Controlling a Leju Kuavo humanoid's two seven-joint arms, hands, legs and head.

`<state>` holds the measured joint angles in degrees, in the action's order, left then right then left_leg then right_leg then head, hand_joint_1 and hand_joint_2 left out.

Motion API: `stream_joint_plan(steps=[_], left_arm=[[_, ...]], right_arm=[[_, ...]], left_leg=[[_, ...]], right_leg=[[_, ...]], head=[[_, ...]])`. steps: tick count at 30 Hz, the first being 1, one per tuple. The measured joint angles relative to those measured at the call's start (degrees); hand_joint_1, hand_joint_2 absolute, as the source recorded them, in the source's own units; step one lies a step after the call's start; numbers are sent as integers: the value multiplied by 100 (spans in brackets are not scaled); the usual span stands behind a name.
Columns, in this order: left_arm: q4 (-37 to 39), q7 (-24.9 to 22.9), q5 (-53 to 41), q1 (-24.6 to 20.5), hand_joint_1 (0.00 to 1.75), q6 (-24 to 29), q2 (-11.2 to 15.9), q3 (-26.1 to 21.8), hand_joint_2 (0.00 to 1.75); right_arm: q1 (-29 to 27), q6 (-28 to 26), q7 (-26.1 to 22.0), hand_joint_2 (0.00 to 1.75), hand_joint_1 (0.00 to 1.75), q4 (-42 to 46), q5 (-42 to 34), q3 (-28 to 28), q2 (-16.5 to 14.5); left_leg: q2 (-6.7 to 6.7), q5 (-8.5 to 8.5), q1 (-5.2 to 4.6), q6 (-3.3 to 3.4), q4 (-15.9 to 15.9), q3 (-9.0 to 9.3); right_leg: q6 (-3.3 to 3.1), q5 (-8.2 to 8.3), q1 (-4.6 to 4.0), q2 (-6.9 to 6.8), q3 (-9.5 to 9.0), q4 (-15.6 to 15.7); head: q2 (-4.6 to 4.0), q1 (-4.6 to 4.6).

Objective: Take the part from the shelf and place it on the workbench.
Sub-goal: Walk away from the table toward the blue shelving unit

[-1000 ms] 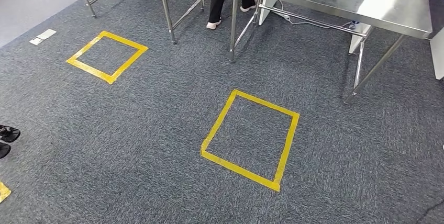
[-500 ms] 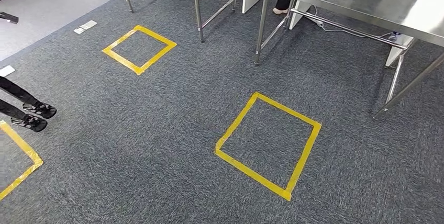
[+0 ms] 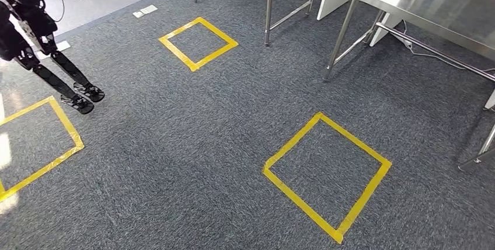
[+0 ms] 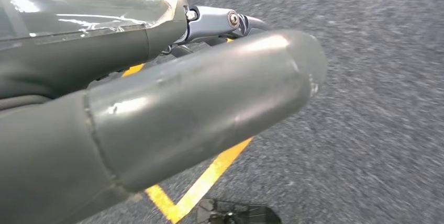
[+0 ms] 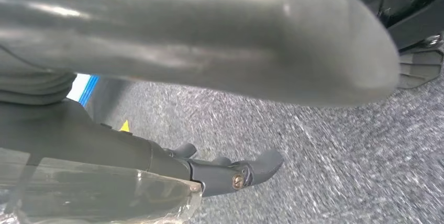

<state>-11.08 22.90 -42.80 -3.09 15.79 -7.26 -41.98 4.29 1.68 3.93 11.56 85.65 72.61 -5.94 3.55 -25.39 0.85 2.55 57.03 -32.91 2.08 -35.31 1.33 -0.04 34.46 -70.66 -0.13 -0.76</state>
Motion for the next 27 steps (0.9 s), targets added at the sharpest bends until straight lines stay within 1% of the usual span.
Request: stream_joint_plan(steps=[1, 2, 3, 4, 5, 6, 7, 8, 9, 10, 11, 12, 13, 14, 19, 20, 21, 22, 23, 24, 25, 26, 27], left_arm=[[0, -9, 4, 6, 0, 15, -8, -1, 0], [0, -14, 8, 5, 0, 29, -14, -2, 0], [0, -18, 10, 0, 0, 42, -17, -3, 0], [0, -22, 10, -3, 0, 53, -19, -4, 0], [0, -28, 10, 0, 0, 57, -20, -4, 0], [0, -34, 11, 11, 0, 60, -20, -5, 0], [1, -41, 11, 24, 0, 60, -21, -10, 0], [1, -48, 11, 33, 0, 60, -24, -16, 0], [2, -53, 11, 30, 0, 60, -27, -24, 0], [2, -57, 11, 19, 0, 60, -31, -32, 0], [2, -58, 11, 5, 0, 60, -34, -38, 0], [2, -59, 11, -6, 0, 60, -35, -41, 0], [2, -59, 11, -10, 0, 60, -36, -43, 0], [2, -59, 11, -10, 0, 60, -37, -44, 0], [2, -59, 10, -8, 0, 60, -37, -45, 0], [2, -59, 10, -3, 0, 61, -37, -47, 0], [2, -59, 10, 4, 0, 62, -37, -49, 0], [2, -59, 10, 10, 0, 66, -37, -53, 0], [2, -59, 10, 3, 0, 77, -37, -60, 0], [2, -60, 8, -1, 0, 89, -39, -68, 0], [2, -63, 6, -10, 0, 100, -41, -77, 0], [1, -67, 3, -23, 0, 109, -42, -84, 0], [1, -71, 2, -26, 0, 113, -43, -87, 0]], right_arm=[[1, 0, -5, 0, 0, 0, 9, -8, 5], [1, 2, -10, 0, 0, -1, 19, -14, 5], [0, 4, -14, 0, 0, -2, 30, -18, 5], [1, 7, -19, 0, 0, -2, 35, -21, 4], [3, 9, -22, 0, 0, -3, 40, -25, 3], [6, 9, -27, 0, 0, -2, 44, -31, 4], [13, 9, -32, 0, 0, -2, 46, -39, 4], [18, 9, -37, 0, 0, -2, 48, -48, 4], [18, 9, -42, 0, 0, -2, 51, -54, 4], [14, 9, -46, 0, 0, -2, 54, -58, 3], [3, 9, -51, 0, 0, -2, 58, -61, 3], [-8, 9, -55, 0, 0, -2, 62, -63, 3], [-15, 10, -57, 0, 0, -2, 64, -64, 3], [-19, 10, -58, 0, 0, -2, 66, -66, 4], [-20, 11, -61, 0, 0, -2, 69, -67, 5], [-19, 11, -64, 0, 0, -2, 72, -69, 7], [-18, 11, -68, 0, 0, -2, 74, -73, 7], [-11, 13, -74, 0, 0, -3, 79, -87, 7], [-2, 14, -81, 0, 0, -3, 87, -103, 7], [14, 16, -85, 0, 0, -3, 99, -124, 5], [25, 19, -89, 0, 0, -3, 114, -143, 4], [29, 19, -89, 0, 0, -3, 127, -152, 3], [25, 20, -89, 0, 0, -3, 141, -160, 1]], left_leg=[[83, 4, 14, -30, 14, -5], [158, 0, 15, -70, 47, -23], [232, -4, 15, -116, 75, -46], [296, -3, 13, -162, 94, -70], [352, 5, 13, -205, 101, -90], [410, 23, 29, -238, 88, -103], [400, 22, 45, -264, 100, -120], [301, -27, 50, -282, 176, -162], [146, -144, 49, -293, 364, -254], [-43, -317, 44, -300, 669, -397], [-189, -512, 36, -306, 1057, -580], [-257, -669, 36, -311, 1406, -747], [-283, -766, 37, -313, 1647, -863], [-291, -809, 37, -313, 1770, -923], [-295, -819, 37, -313, 1826, -950], [-301, -810, 37, -310, 1856, -964], [-309, -770, 37, -304, 1846, -958], [-364, -602, 31, -277, 1545, -789], [-476, -430, 0, -229, 1136, -566], [-523, -240, -22, -150, 664, -322], [-550, -73, -41, -66, 229, -100], [-513, -31, -55, 1, 77, -42], [-391, 9, -44, 48, 25, -35]], right_leg=[[79, 176, 42, 75, -191, 399], [133, 325, 69, 201, -368, 800], [142, 429, 85, 308, -493, 1097], [117, 477, 81, 384, -555, 1258], [68, 482, 56, 392, -559, 1292], [11, 494, 46, 330, -570, 1286], [-33, 512, 48, 266, -589, 1291], [-78, 530, 52, 203, -606, 1299], [-123, 544, 55, 132, -621, 1307], [-160, 549, 39, 55, -621, 1310], [-189, 543, 11, -27, -619, 1309], [-209, 536, -14, -101, -618, 1308], [-218, 530, -30, -154, -617, 1307], [-224, 526, -38, -183, -616, 1307], [-226, 525, -43, -199, -616, 1307], [-229, 522, -49, -224, -613, 1307], [-235, 517, -55, -260, -609, 1307], [-246, 501, -66, -334, -614, 1308], [-237, 472, -88, -440, -632, 1309], [-203, 408, -104, -451, -647, 1264], [-174, 306, -118, -404, -622, 1139], [-147, 173, -122, -299, -534, 909], [-138, 6, -107, -147, -365, 548]], head=[[0, 3], [0, 8], [0, 10], [0, 9], [0, 5], [0, -2], [0, -8], [0, -20], [0, -34], [0, -49], [0, -60], [0, -62], [0, -61], [0, -61], [0, -64], [0, -63], [0, -62], [0, -61], [0, -57], [0, -53], [0, -50], [0, -45], [0, -43]])
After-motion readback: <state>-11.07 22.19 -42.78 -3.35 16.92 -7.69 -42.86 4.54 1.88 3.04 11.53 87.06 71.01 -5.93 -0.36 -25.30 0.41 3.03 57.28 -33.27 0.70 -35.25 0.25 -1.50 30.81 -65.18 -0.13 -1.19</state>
